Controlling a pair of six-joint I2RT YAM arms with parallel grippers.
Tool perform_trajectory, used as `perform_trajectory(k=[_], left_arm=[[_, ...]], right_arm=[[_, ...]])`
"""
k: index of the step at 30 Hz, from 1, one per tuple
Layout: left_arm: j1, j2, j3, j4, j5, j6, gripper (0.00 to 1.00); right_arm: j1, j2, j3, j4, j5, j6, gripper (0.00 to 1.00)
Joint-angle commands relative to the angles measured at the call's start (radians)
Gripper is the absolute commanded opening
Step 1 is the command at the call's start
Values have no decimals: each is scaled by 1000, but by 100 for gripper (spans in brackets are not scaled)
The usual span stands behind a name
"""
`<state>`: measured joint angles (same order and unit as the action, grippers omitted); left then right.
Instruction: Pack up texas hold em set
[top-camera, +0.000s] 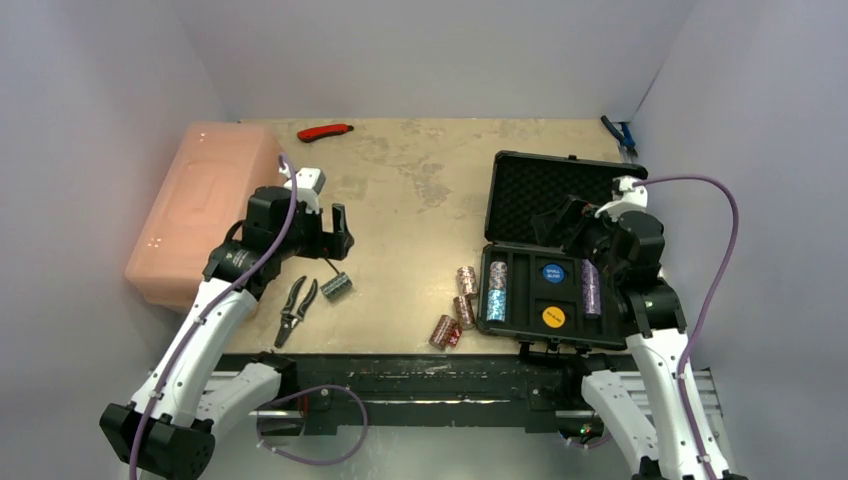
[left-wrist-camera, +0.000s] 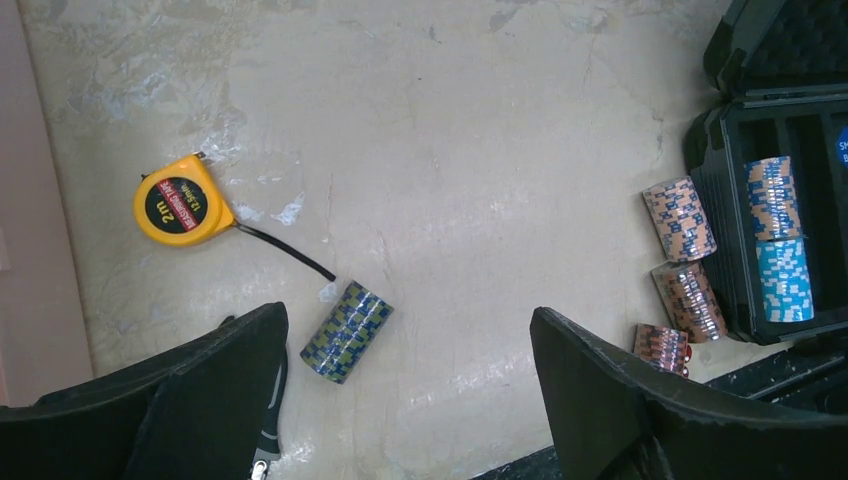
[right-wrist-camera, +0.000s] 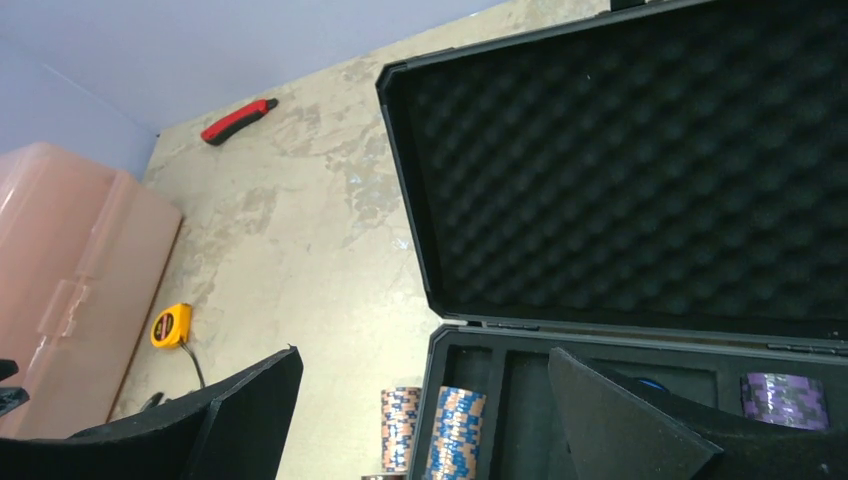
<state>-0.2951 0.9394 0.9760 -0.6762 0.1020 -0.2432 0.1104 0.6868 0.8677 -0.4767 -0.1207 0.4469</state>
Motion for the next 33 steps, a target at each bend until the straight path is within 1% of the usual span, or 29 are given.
perform_trajectory(k=[1,4,12,22,33], left_arm=[[-11,10,29,11,12,7,91],[-20,19,29,8,5,10,91],[-48,39,34,-1,-14,18,91],[-103,47,33,-5,-28,32,90],[-204,45,30,-12,-48,51,89]], right_arm=[[-2,-36,22,-16,33,-17,99],[-3,-42,17,-22,24,-10,99],[-2,5,8,-66,-14,-18,99],[-2,25,-9,-84,-34,2,99],[-2,88,-53,-118,-118,33,99]])
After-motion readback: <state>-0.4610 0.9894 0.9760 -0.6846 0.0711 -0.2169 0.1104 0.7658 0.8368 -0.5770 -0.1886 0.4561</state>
